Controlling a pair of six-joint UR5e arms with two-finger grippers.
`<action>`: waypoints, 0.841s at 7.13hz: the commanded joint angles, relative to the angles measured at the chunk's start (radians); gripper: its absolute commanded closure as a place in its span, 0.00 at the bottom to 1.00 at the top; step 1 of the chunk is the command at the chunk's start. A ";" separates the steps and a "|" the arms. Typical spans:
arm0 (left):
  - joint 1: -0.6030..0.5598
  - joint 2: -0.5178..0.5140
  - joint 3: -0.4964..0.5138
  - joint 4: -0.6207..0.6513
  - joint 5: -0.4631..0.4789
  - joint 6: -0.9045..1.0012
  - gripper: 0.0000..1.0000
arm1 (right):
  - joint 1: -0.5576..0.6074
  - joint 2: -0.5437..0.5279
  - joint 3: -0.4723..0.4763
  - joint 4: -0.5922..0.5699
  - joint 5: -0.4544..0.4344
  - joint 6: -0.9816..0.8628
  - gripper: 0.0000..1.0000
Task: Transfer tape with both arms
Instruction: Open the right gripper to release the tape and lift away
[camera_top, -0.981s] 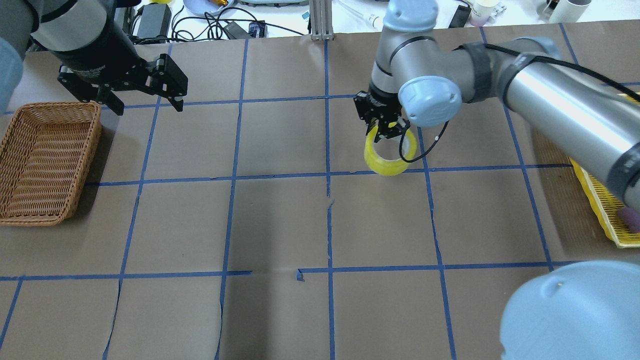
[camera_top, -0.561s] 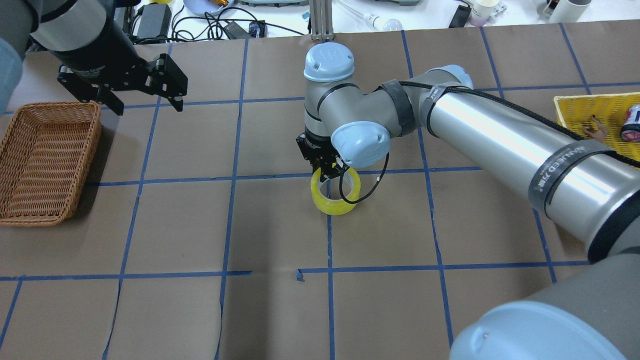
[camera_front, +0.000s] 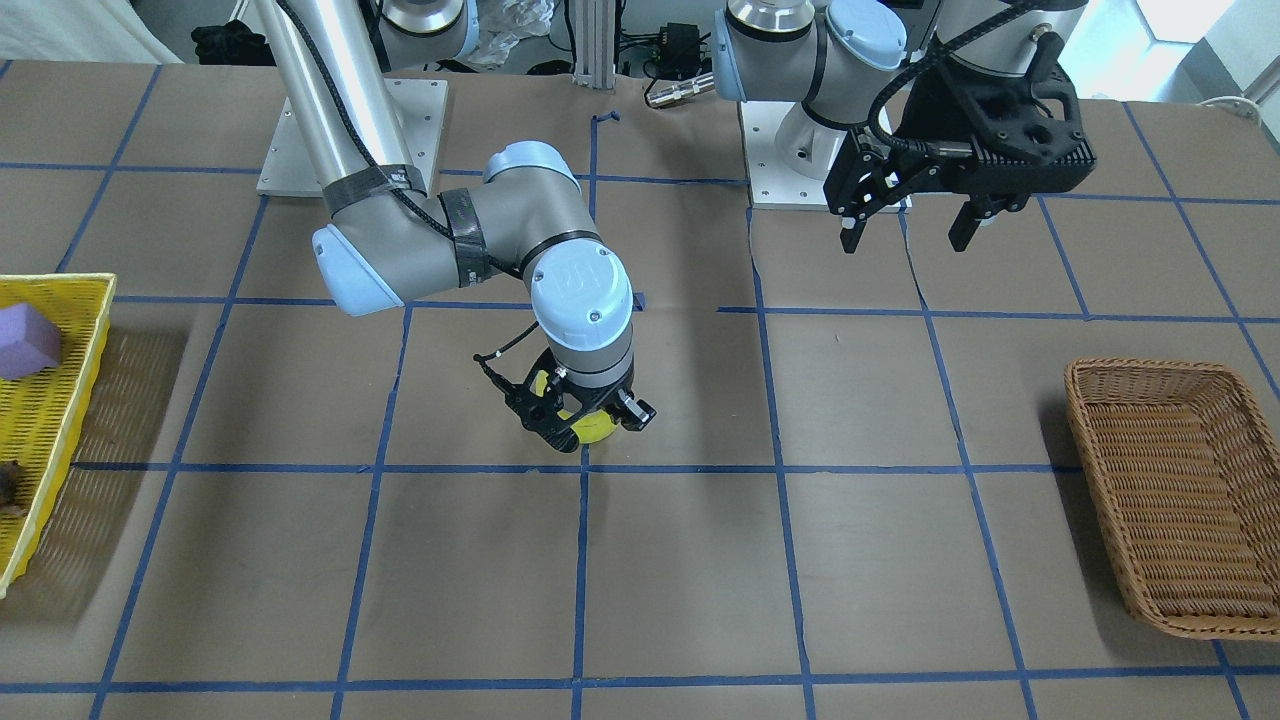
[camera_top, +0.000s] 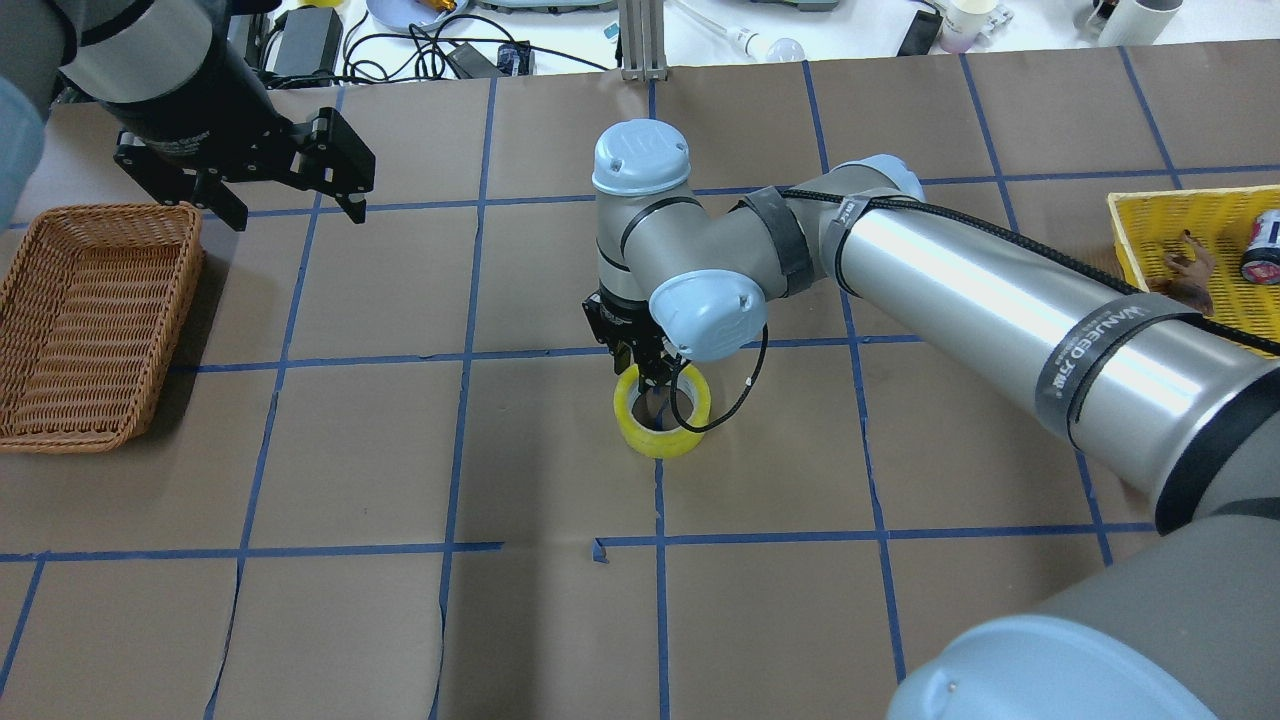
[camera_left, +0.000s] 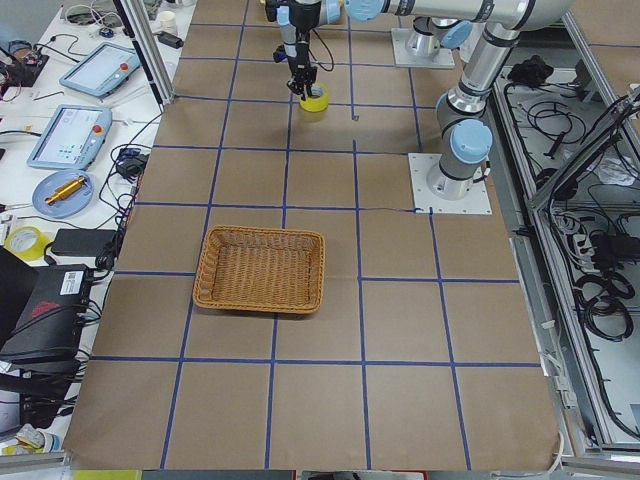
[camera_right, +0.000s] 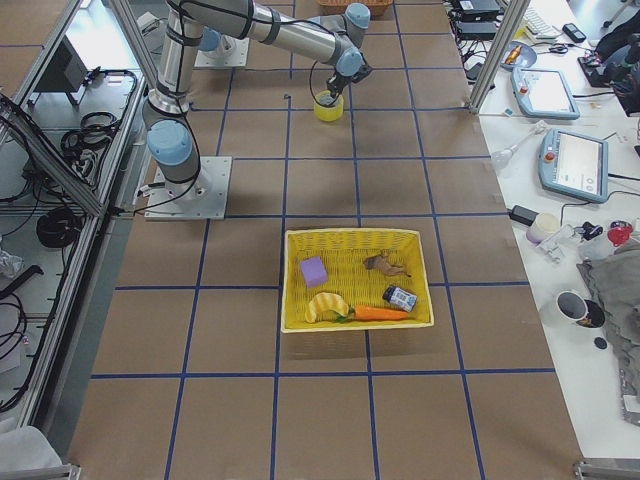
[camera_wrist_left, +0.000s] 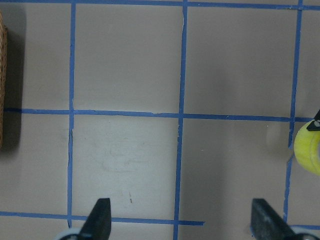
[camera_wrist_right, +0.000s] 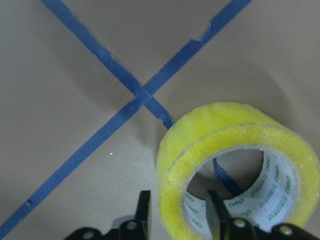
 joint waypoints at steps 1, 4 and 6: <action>0.000 -0.002 0.002 0.000 0.000 -0.002 0.00 | -0.037 -0.058 -0.055 0.046 -0.018 -0.111 0.00; 0.000 0.000 0.002 0.000 0.000 -0.002 0.00 | -0.322 -0.256 -0.074 0.169 -0.056 -0.655 0.00; -0.002 -0.003 0.000 -0.001 0.000 -0.002 0.00 | -0.480 -0.389 -0.069 0.319 -0.161 -1.073 0.00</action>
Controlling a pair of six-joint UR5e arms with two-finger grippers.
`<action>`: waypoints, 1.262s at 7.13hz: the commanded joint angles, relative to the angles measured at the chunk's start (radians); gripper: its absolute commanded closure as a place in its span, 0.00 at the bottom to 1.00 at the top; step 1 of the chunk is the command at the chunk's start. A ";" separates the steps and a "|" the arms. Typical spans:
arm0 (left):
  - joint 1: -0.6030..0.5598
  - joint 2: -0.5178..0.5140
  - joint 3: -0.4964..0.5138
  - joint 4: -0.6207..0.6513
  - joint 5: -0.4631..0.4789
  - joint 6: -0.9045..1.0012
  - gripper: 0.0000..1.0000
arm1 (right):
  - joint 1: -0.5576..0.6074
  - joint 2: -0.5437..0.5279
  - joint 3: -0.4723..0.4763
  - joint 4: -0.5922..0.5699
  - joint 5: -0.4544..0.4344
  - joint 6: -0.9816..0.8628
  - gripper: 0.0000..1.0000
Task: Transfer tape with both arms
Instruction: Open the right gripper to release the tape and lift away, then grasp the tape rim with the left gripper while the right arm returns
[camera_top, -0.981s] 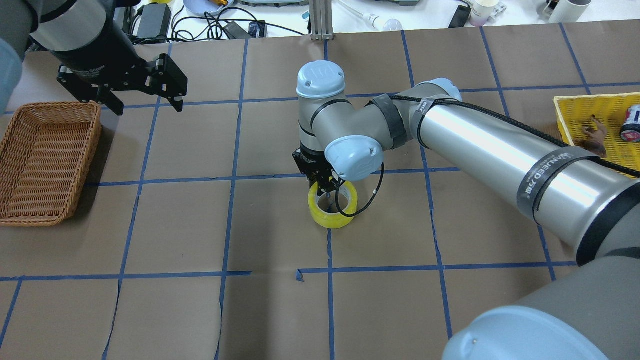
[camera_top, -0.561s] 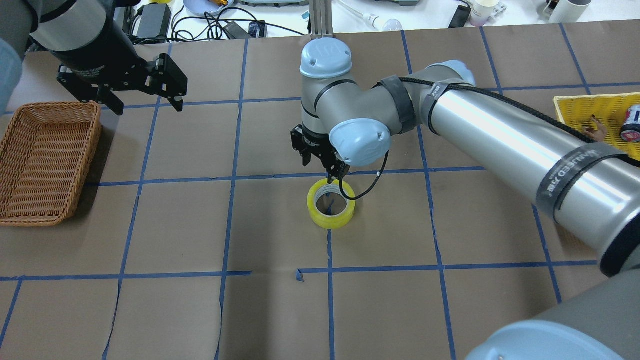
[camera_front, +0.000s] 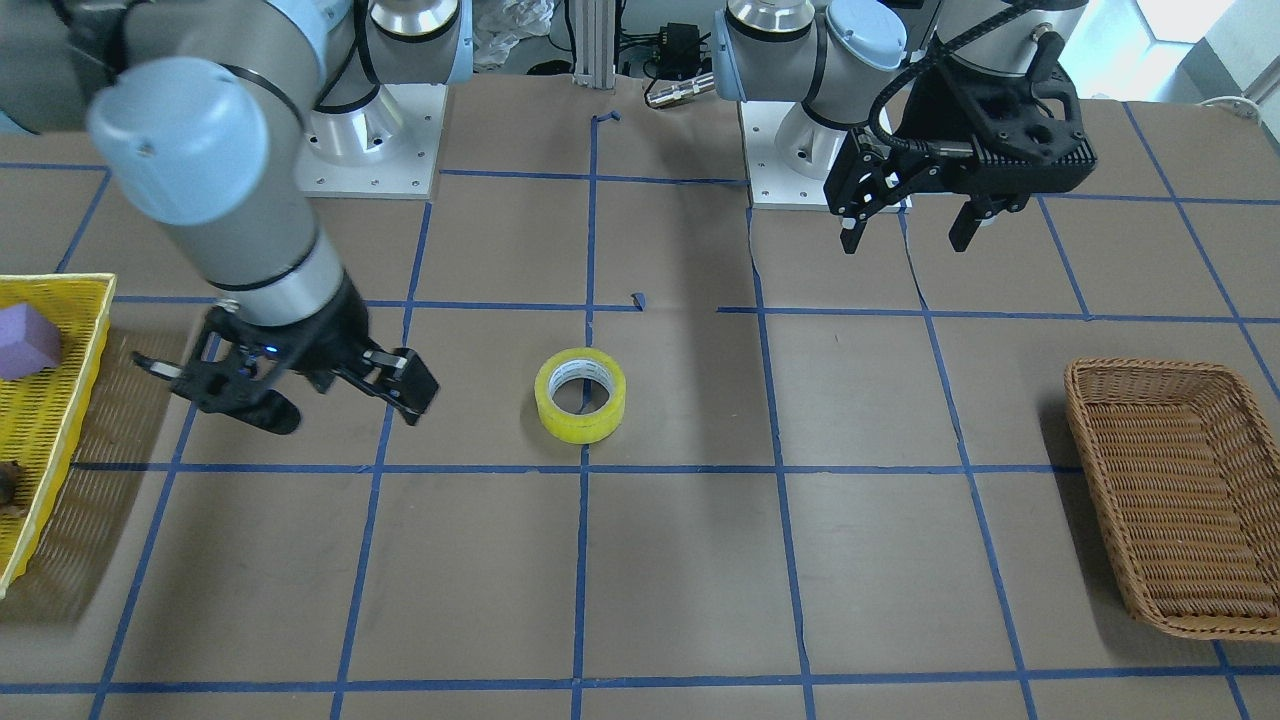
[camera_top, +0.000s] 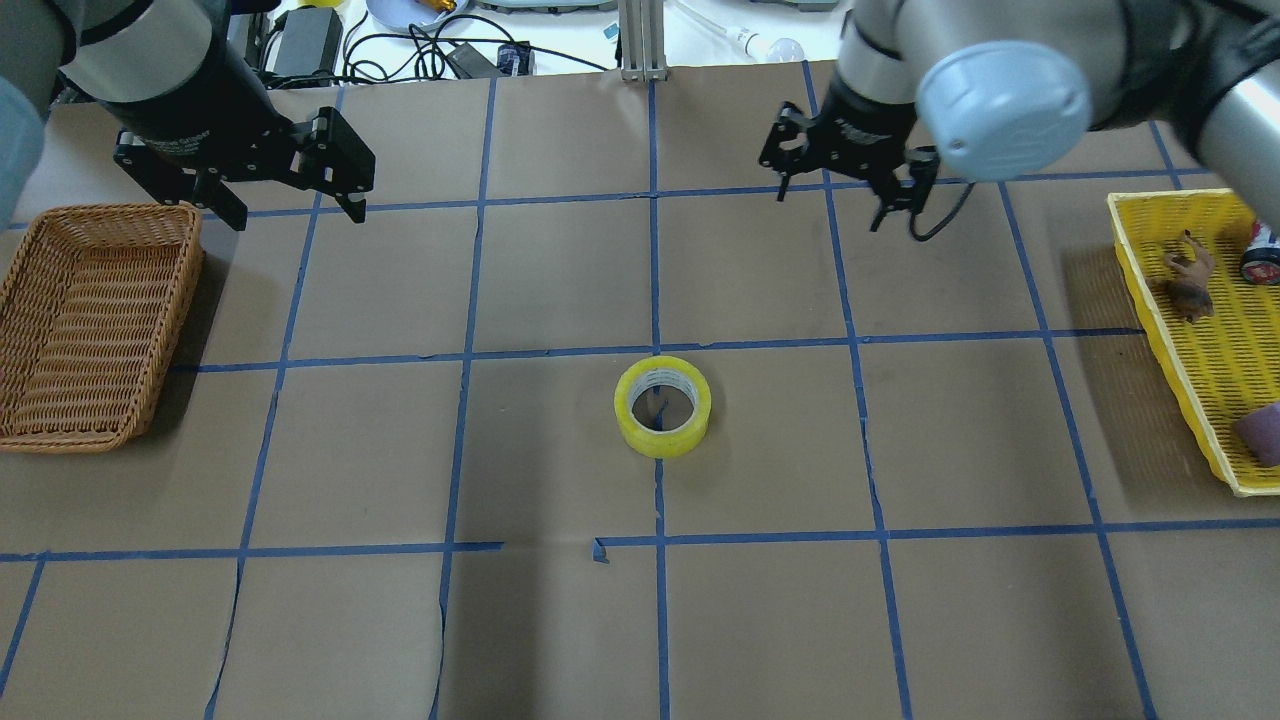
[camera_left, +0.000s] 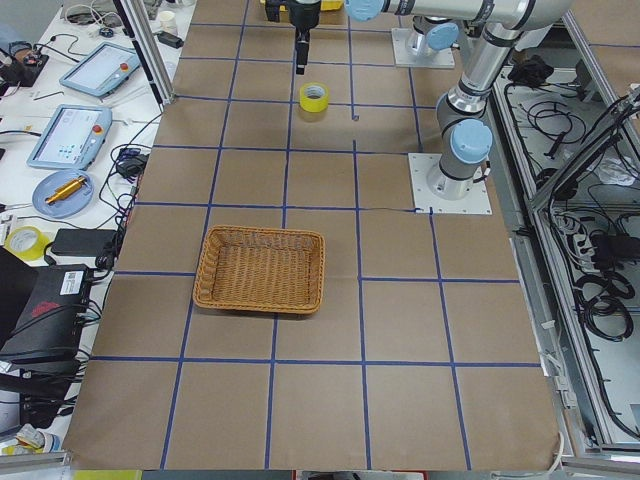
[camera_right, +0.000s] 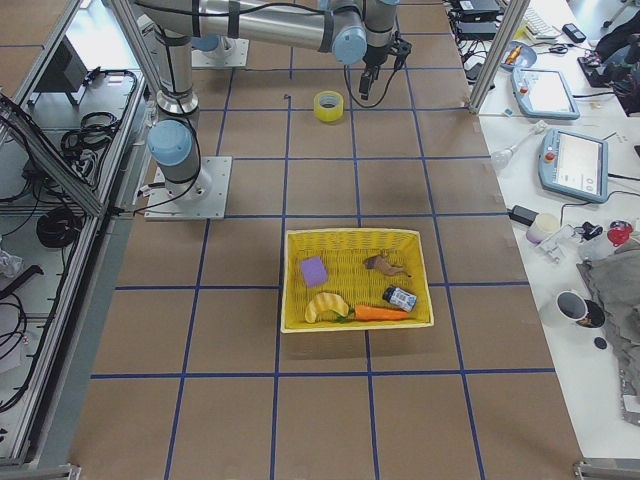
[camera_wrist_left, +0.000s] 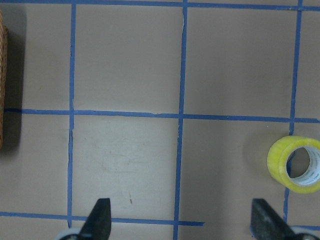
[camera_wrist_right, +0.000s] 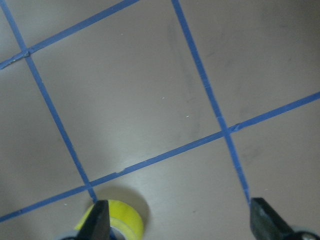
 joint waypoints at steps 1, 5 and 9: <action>-0.012 -0.023 -0.002 0.000 0.000 -0.003 0.00 | -0.084 -0.139 0.008 0.123 -0.115 -0.275 0.00; -0.261 -0.200 -0.262 0.438 -0.029 -0.156 0.00 | -0.081 -0.160 -0.004 0.283 -0.074 -0.276 0.00; -0.362 -0.367 -0.320 0.591 -0.031 -0.251 0.00 | -0.081 -0.160 0.002 0.274 0.029 -0.294 0.00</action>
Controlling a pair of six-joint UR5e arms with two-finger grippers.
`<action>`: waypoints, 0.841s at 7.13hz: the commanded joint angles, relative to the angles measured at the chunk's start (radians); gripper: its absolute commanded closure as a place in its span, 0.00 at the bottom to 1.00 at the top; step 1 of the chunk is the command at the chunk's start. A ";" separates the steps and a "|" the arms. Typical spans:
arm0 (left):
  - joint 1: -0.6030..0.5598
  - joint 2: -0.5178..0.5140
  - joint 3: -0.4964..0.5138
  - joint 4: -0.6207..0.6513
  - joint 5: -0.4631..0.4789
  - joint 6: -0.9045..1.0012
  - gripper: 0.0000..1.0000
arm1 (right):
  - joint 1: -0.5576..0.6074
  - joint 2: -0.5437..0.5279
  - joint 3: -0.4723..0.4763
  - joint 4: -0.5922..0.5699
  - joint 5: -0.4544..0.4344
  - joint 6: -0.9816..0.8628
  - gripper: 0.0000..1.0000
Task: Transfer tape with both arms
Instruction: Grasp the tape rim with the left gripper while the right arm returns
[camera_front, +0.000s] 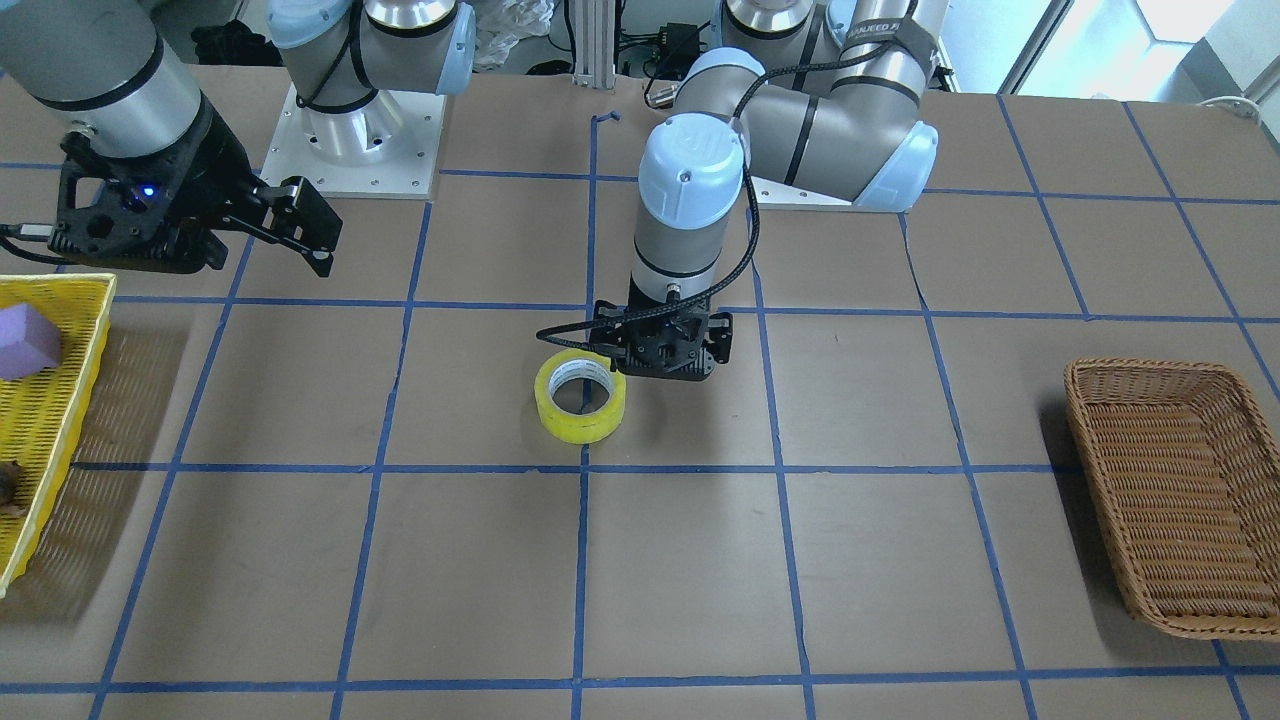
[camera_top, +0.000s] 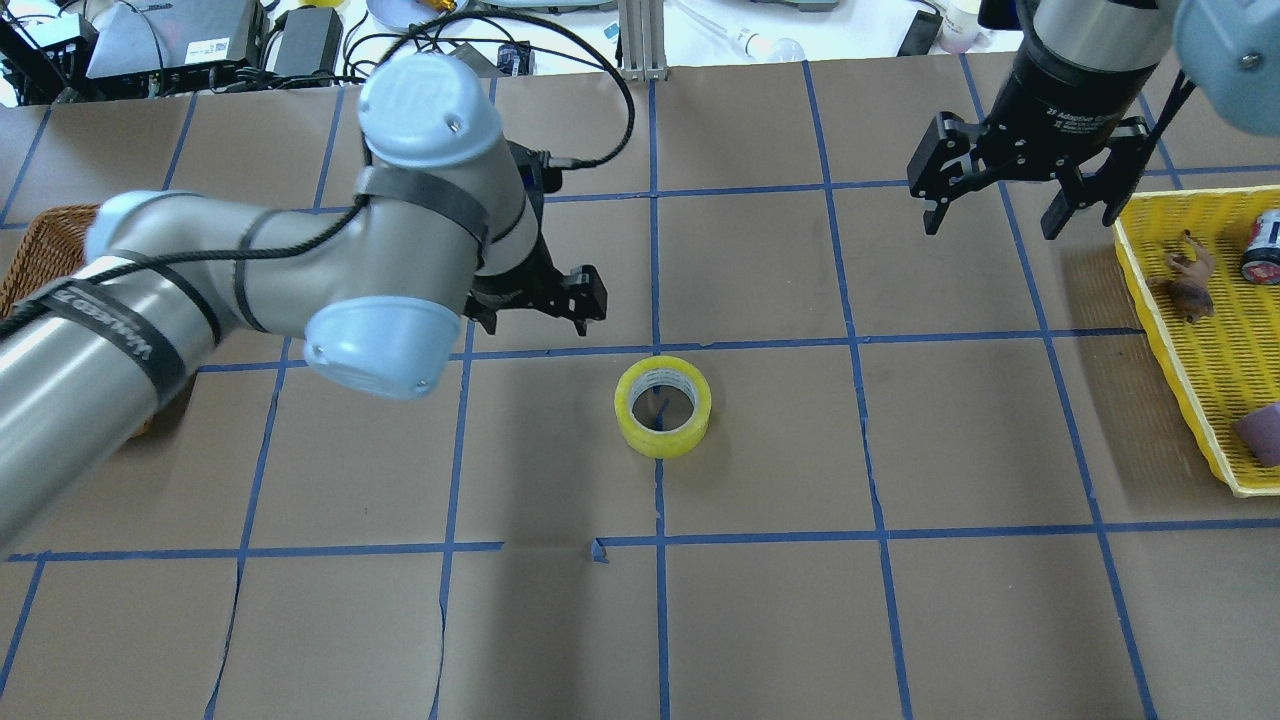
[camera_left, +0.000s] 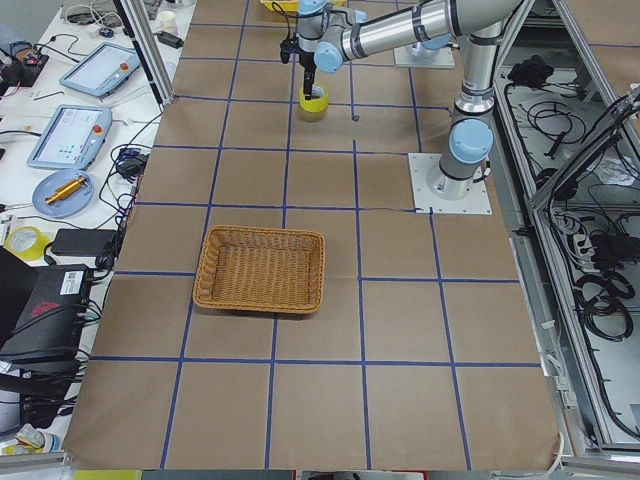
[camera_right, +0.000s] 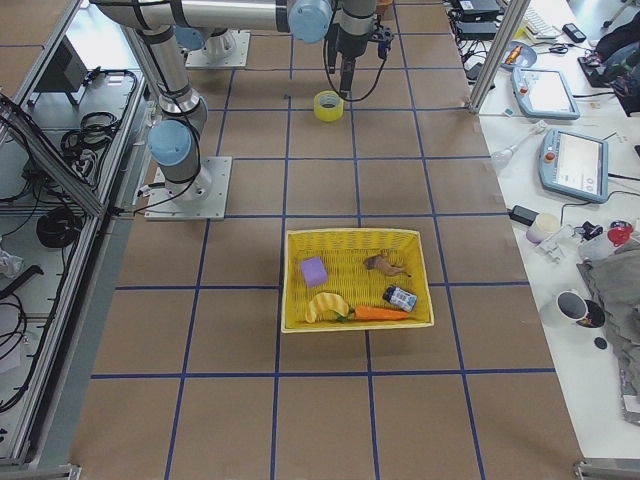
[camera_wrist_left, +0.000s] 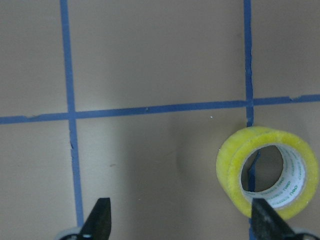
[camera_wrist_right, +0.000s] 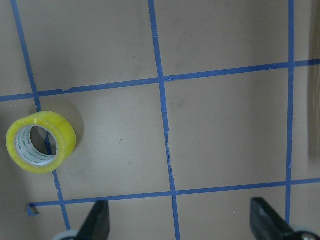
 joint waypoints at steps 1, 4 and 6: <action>-0.029 -0.082 -0.006 0.082 -0.001 -0.043 0.00 | 0.000 0.000 -0.002 0.000 -0.001 -0.008 0.00; -0.060 -0.142 -0.006 0.090 -0.002 -0.106 0.58 | 0.000 0.004 0.001 -0.011 0.005 -0.008 0.00; -0.059 -0.154 -0.001 0.094 -0.001 -0.113 1.00 | 0.000 0.000 0.001 -0.009 -0.001 -0.009 0.00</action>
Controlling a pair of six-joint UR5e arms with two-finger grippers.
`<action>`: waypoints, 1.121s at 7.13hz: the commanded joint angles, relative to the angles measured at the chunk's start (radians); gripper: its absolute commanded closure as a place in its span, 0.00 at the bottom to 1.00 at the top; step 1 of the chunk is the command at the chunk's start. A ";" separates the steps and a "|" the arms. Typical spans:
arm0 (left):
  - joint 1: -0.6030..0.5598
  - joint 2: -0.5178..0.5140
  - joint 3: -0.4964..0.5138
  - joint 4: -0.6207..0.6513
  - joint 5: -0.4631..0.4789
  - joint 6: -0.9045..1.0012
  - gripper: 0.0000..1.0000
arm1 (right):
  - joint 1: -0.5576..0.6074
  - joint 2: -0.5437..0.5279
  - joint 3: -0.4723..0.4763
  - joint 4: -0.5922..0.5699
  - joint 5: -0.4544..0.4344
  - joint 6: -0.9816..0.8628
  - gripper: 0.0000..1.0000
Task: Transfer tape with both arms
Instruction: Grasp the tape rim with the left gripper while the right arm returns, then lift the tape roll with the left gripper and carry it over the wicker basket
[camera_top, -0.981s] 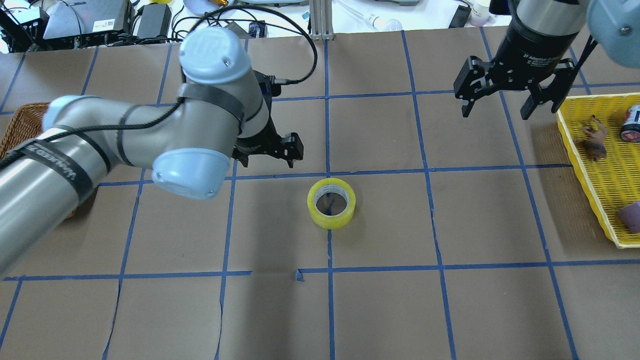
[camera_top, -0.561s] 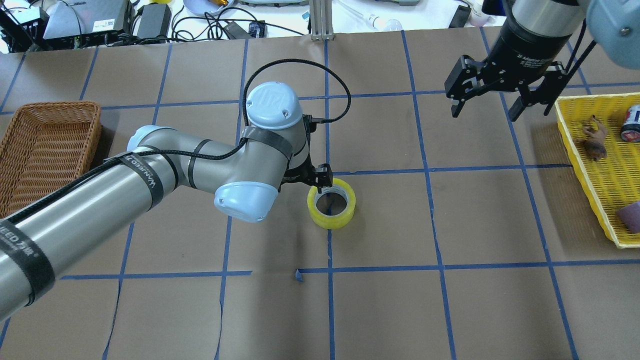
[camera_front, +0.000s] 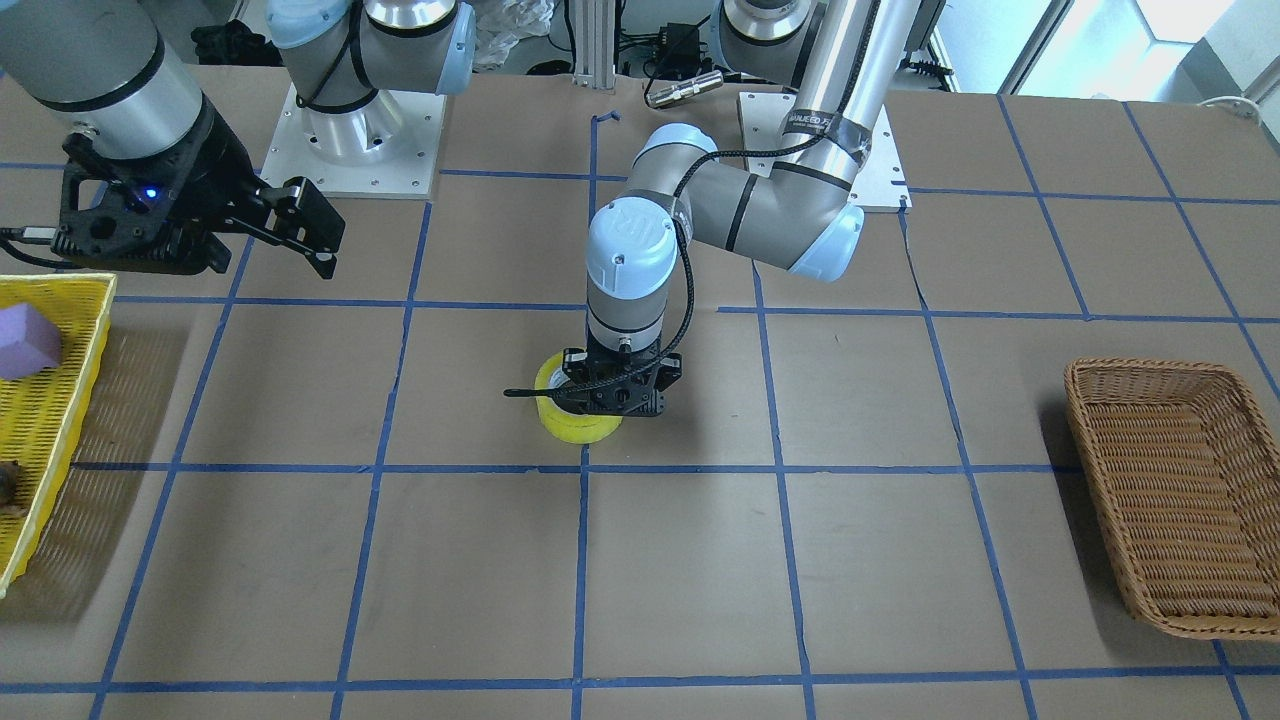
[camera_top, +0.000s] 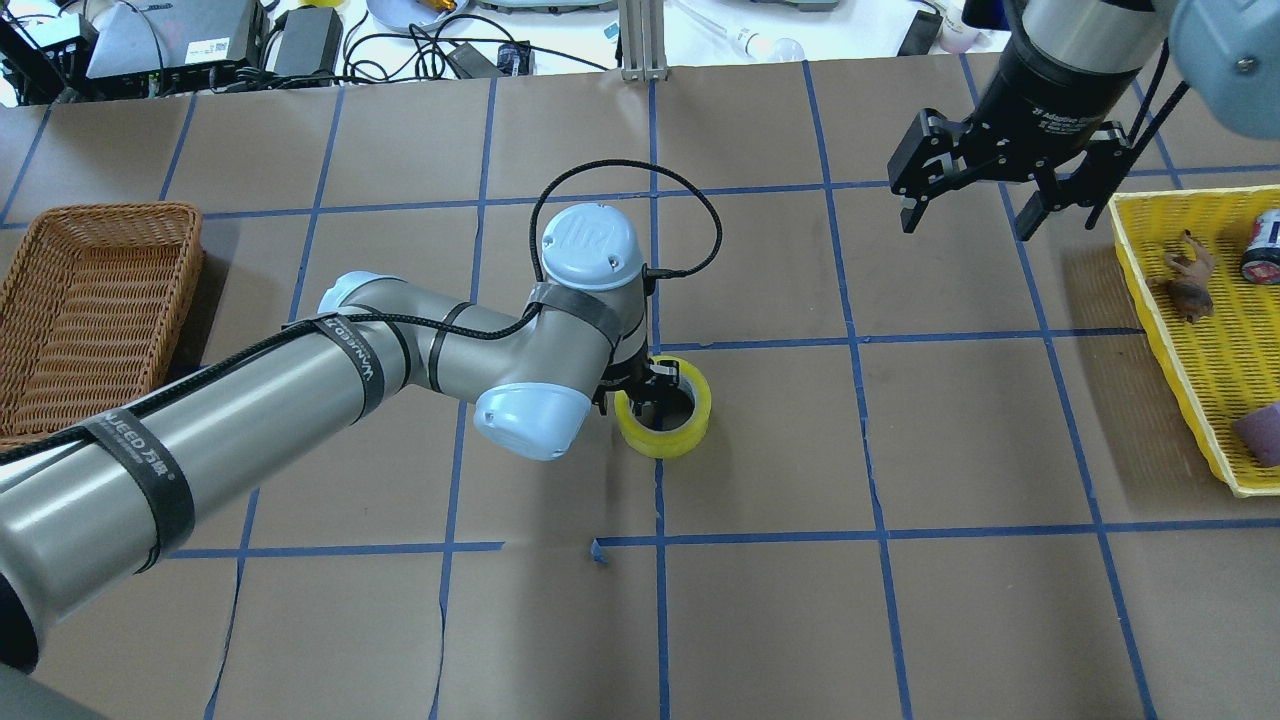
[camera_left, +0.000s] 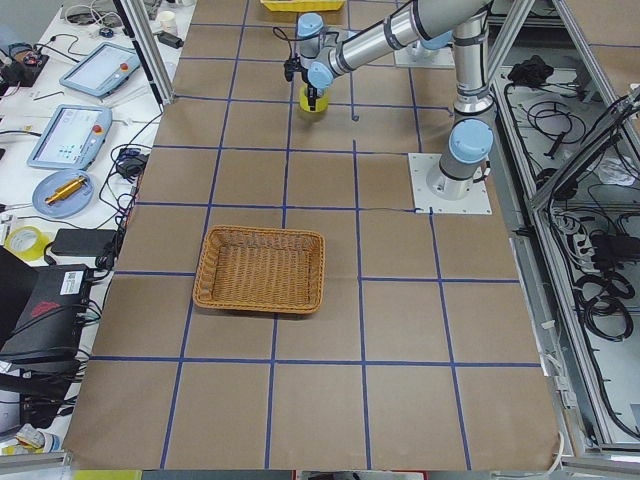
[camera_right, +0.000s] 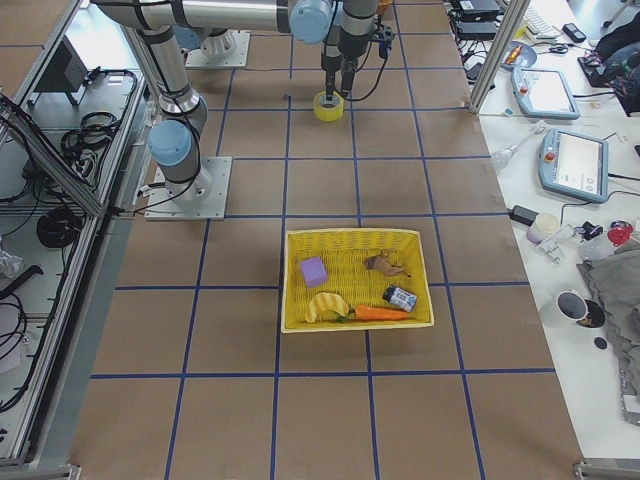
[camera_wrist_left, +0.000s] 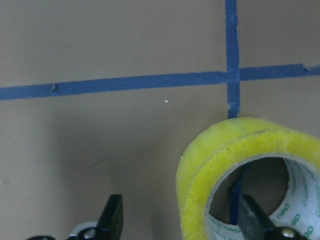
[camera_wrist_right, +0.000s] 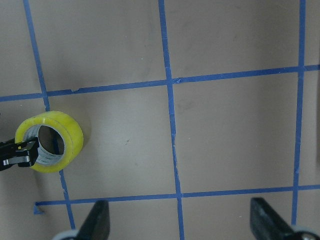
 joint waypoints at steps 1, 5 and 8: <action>0.008 0.023 0.009 0.002 0.000 0.012 1.00 | -0.001 -0.001 0.002 0.002 -0.008 -0.001 0.00; 0.313 0.161 0.213 -0.367 0.015 0.421 1.00 | -0.001 -0.006 0.003 0.007 -0.009 -0.001 0.00; 0.756 0.147 0.289 -0.420 0.056 0.970 1.00 | 0.001 -0.006 0.003 0.007 -0.008 -0.001 0.00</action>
